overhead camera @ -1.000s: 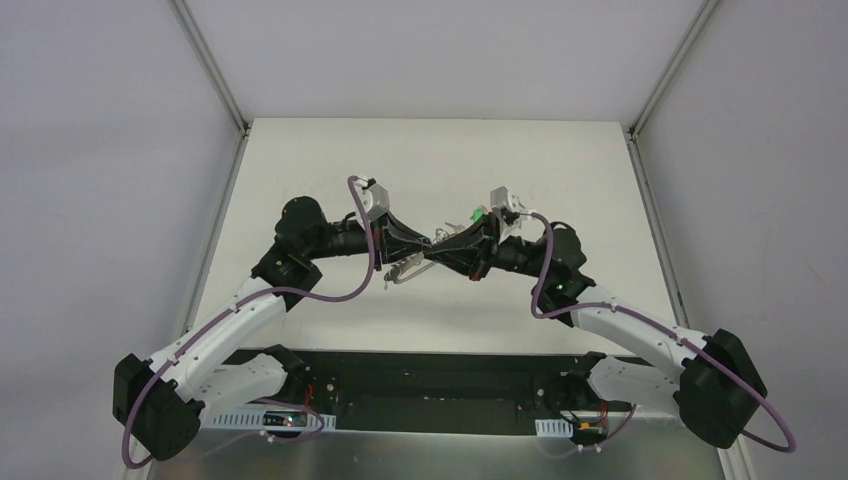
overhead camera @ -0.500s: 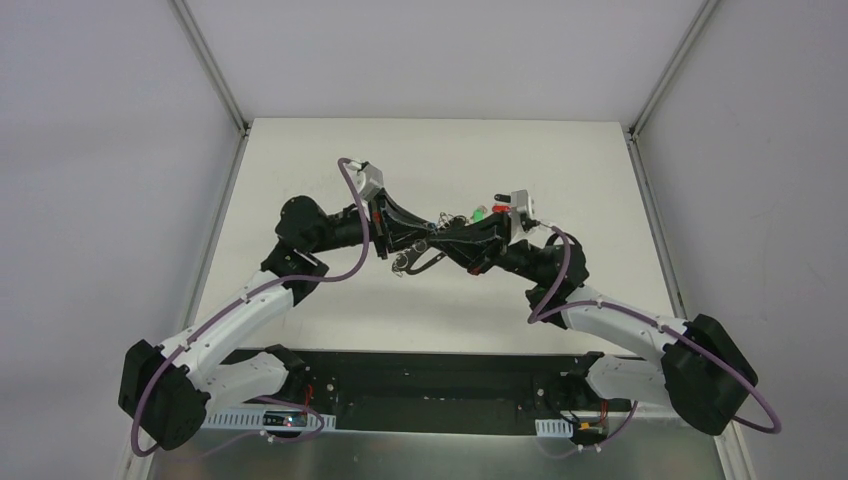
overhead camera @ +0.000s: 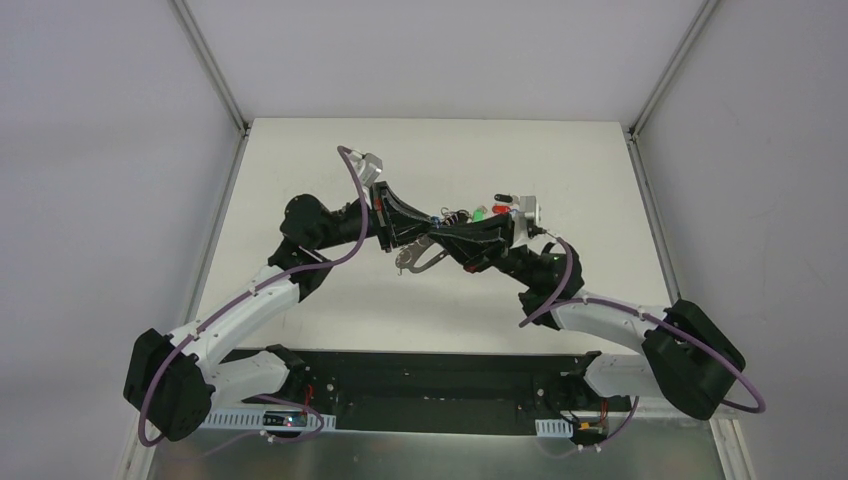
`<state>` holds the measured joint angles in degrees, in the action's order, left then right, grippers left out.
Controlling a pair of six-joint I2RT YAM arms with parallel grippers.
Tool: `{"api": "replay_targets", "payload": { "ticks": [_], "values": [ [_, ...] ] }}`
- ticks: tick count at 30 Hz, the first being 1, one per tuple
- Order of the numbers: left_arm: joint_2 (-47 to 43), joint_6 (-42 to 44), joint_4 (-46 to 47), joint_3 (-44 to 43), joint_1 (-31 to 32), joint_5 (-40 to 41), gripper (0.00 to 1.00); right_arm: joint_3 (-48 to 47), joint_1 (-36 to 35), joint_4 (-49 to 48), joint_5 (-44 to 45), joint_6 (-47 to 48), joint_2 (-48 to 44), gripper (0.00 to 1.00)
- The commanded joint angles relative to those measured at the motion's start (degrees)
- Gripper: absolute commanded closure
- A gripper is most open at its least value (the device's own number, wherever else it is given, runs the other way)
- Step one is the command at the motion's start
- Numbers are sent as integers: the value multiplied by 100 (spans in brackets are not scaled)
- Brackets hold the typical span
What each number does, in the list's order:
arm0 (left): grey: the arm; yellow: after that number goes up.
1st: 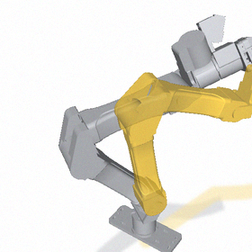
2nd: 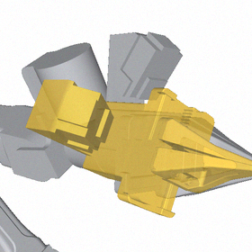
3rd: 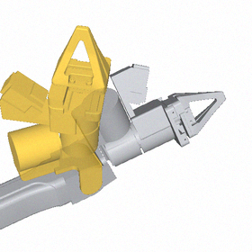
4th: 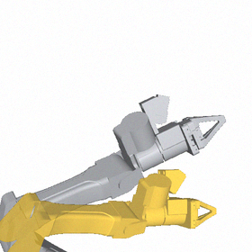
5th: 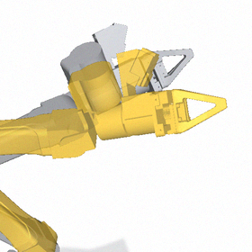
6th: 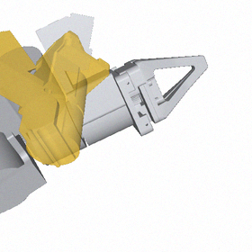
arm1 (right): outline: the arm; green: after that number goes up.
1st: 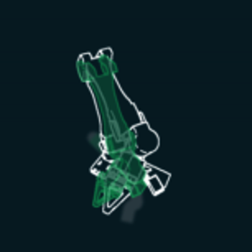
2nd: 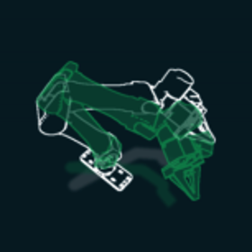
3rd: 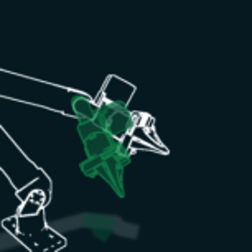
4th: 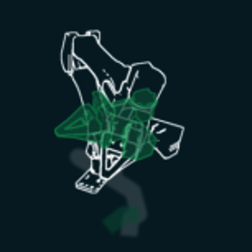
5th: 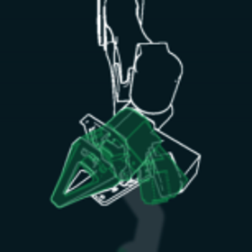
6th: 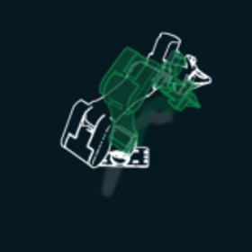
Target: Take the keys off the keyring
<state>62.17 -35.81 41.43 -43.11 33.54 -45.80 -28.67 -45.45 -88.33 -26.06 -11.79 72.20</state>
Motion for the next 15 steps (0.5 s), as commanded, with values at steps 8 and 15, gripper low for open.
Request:
{"api": "replay_targets", "payload": {
  "ticks": [8,15],
  "values": [
    [-170,-753,734,-42,158,-438,100,456,-26,308,721,306,59,100],
    [-212,-837,858,-61,124,-378,100,615,-33,501,950,323,-65,100]
  ]
}}
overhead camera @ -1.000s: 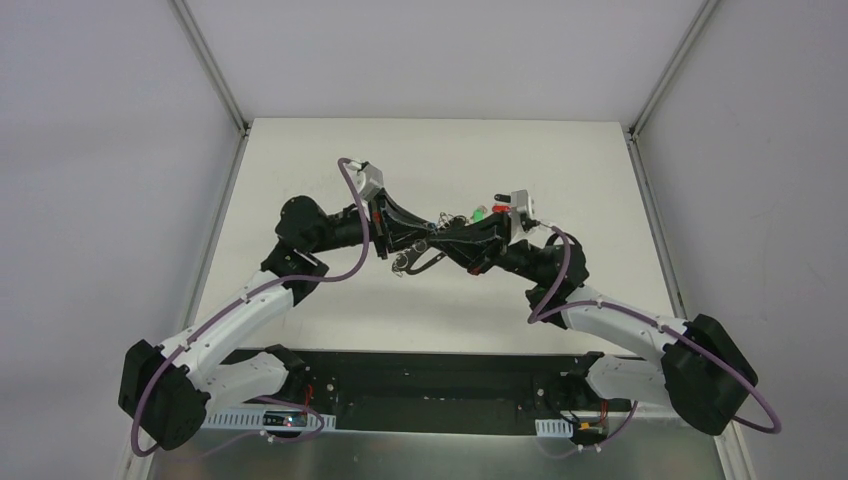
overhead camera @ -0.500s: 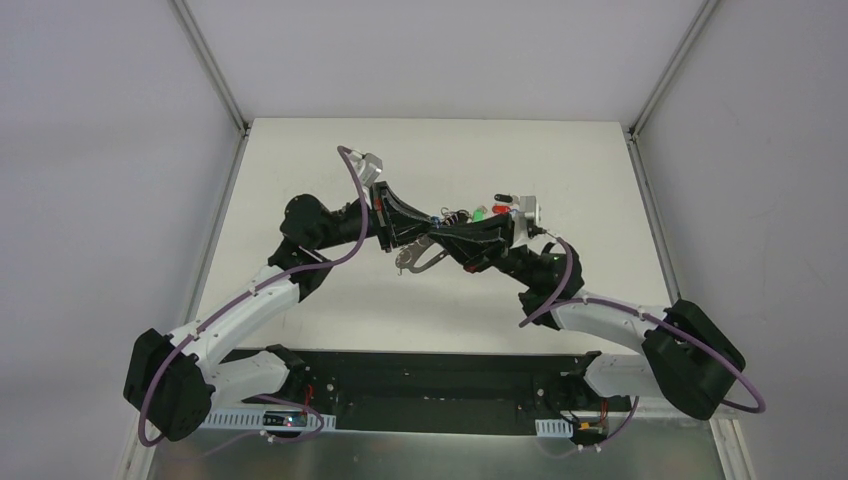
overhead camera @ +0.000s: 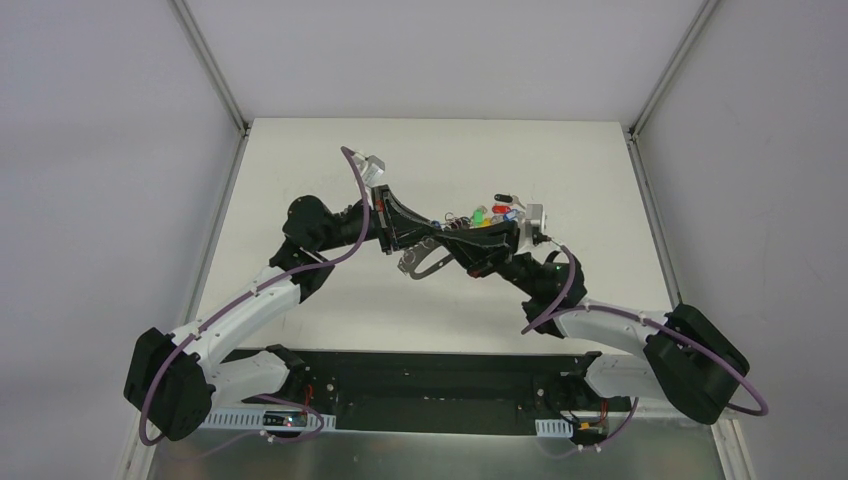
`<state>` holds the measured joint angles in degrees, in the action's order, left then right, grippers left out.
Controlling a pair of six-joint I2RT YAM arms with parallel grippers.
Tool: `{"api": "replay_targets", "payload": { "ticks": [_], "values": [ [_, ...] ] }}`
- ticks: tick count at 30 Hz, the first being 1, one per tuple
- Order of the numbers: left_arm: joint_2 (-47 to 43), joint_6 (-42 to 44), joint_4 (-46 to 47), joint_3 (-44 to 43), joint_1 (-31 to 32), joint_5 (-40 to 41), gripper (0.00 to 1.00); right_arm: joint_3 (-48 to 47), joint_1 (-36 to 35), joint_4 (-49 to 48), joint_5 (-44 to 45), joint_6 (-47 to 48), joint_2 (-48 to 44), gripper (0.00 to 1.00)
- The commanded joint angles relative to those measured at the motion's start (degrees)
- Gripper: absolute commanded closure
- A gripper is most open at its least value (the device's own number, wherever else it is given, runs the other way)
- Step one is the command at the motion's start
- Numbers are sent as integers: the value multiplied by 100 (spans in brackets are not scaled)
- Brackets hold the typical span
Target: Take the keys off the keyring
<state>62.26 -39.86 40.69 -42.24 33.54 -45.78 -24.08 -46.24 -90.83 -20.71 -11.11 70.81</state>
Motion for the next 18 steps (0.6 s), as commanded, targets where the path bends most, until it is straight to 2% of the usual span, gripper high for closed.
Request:
{"api": "replay_targets", "payload": {
  "ticks": [1,18],
  "values": [
    [-223,-444,955,-147,114,-364,100,176,45,751,437,241,80,100],
    [-337,-524,1243,-106,66,-214,100,274,59,803,911,-100,206,100]
  ]
}}
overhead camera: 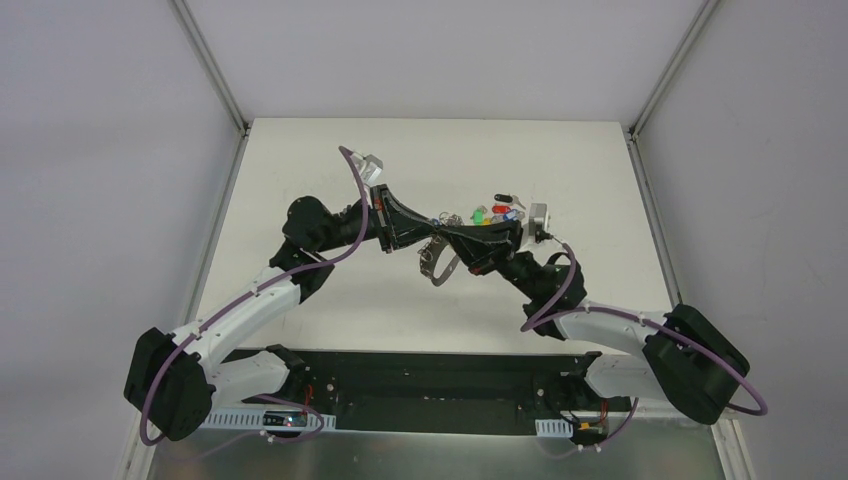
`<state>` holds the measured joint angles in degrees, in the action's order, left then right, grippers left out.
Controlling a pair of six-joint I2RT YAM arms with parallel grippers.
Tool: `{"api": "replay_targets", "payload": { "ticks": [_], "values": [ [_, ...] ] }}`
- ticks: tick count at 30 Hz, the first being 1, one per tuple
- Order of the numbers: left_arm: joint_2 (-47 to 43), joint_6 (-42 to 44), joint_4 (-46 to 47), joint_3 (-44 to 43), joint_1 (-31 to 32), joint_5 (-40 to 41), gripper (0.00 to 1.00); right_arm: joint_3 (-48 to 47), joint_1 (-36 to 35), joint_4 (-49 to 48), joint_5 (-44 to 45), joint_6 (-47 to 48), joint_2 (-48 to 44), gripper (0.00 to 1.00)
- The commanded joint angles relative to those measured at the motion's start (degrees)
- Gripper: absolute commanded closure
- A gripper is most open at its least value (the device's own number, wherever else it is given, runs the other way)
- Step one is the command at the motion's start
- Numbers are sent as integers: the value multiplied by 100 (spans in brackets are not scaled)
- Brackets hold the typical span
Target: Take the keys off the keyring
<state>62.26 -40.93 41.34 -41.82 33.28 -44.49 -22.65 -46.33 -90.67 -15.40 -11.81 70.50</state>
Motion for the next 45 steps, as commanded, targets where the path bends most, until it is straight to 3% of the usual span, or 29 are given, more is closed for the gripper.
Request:
{"api": "replay_targets", "payload": {
  "ticks": [1,13,22,37,43,44,45],
  "values": [
    [-333,-422,1200,-143,91,-327,100,119,68,784,440,-112,271,100],
    [-390,-310,1453,36,82,-280,100,-139,-72,340,1205,-1404,888,100],
    [-394,-182,1709,123,82,-171,100,-384,-498,340,2319,-1490,1009,100],
    [-106,-733,2736,457,91,-71,100,-1091,-615,332,3051,-1457,1353,100],
    [-458,40,1537,382,91,-166,100,-1007,-611,340,3111,-1405,1284,100],
    [-537,287,1197,322,92,-178,100,-986,-614,337,3103,-1433,1280,96],
    [-624,546,726,234,91,-207,100,-955,-614,339,3073,-1438,1272,85]
  ]
}}
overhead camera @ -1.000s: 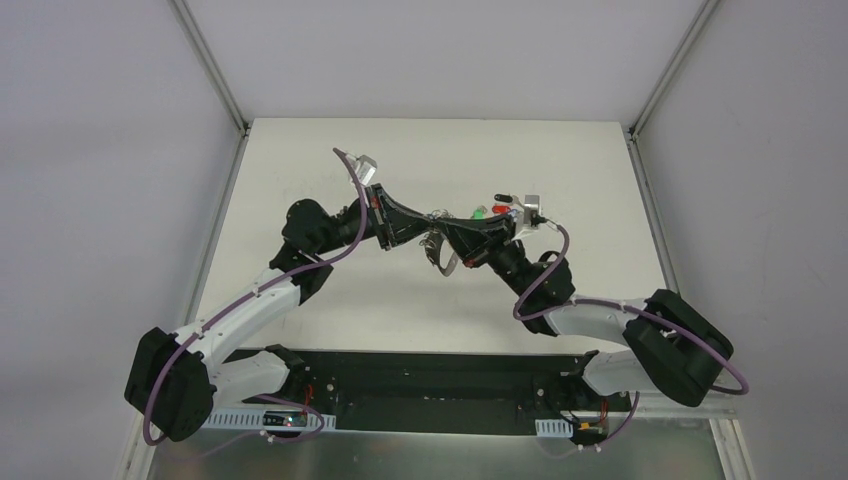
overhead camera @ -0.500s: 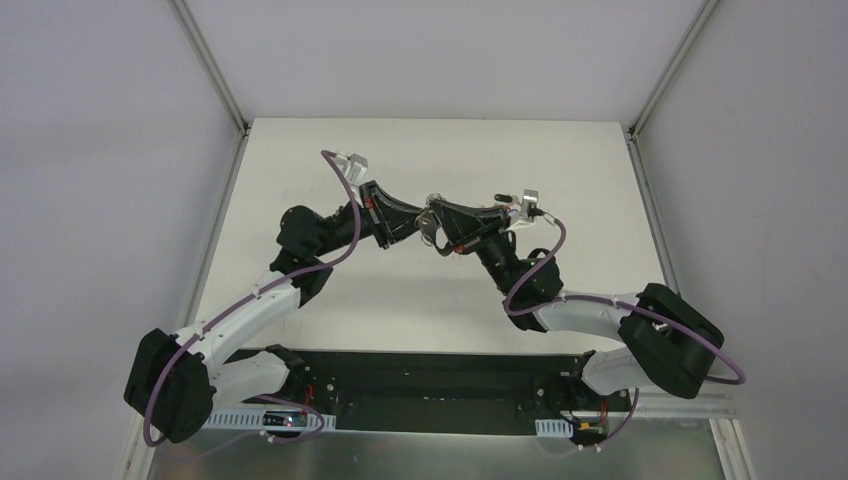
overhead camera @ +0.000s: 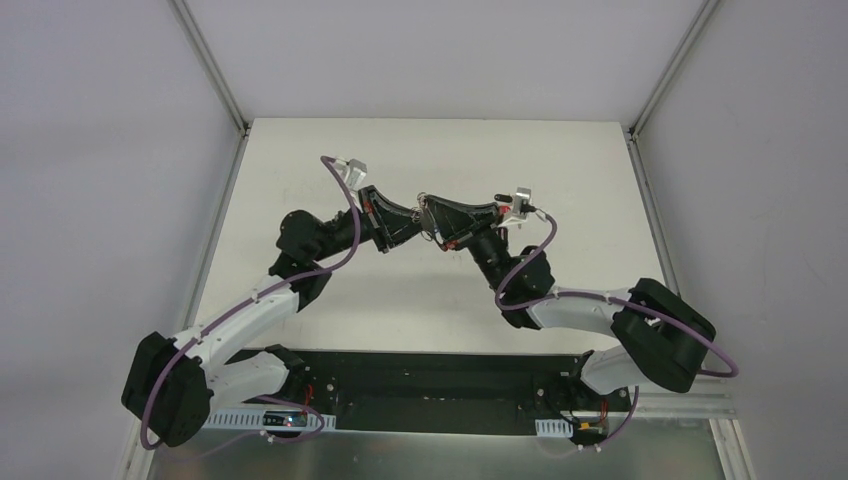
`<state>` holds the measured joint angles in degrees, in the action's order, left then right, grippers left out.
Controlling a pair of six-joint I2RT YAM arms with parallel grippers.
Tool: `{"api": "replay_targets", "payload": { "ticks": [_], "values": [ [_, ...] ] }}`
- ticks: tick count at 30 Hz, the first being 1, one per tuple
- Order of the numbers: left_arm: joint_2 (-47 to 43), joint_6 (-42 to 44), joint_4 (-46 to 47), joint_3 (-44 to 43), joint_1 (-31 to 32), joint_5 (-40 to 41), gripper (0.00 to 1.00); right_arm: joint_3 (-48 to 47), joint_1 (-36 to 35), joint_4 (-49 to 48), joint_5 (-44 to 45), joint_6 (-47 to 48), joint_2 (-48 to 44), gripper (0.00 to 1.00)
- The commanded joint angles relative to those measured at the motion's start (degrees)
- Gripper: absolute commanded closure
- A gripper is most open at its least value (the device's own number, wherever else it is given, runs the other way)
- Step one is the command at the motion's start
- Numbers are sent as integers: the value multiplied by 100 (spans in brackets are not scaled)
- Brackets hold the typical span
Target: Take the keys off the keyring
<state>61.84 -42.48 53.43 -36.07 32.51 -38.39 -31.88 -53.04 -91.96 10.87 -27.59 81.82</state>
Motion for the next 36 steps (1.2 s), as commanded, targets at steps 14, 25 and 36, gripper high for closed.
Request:
{"api": "replay_targets", "payload": {
  "ticks": [14,25,36],
  "values": [
    [-864,4864,-6096,-1921,168,-1680,100,1173,362,864,-139,1456,-1019,52],
    [-825,5834,-7009,-2190,169,-1991,100,1118,499,3385,-2429,3476,-2534,53],
    [-801,6272,-7191,-2216,278,-2147,100,379,499,5217,-3853,4438,-3125,54]
  ]
}}
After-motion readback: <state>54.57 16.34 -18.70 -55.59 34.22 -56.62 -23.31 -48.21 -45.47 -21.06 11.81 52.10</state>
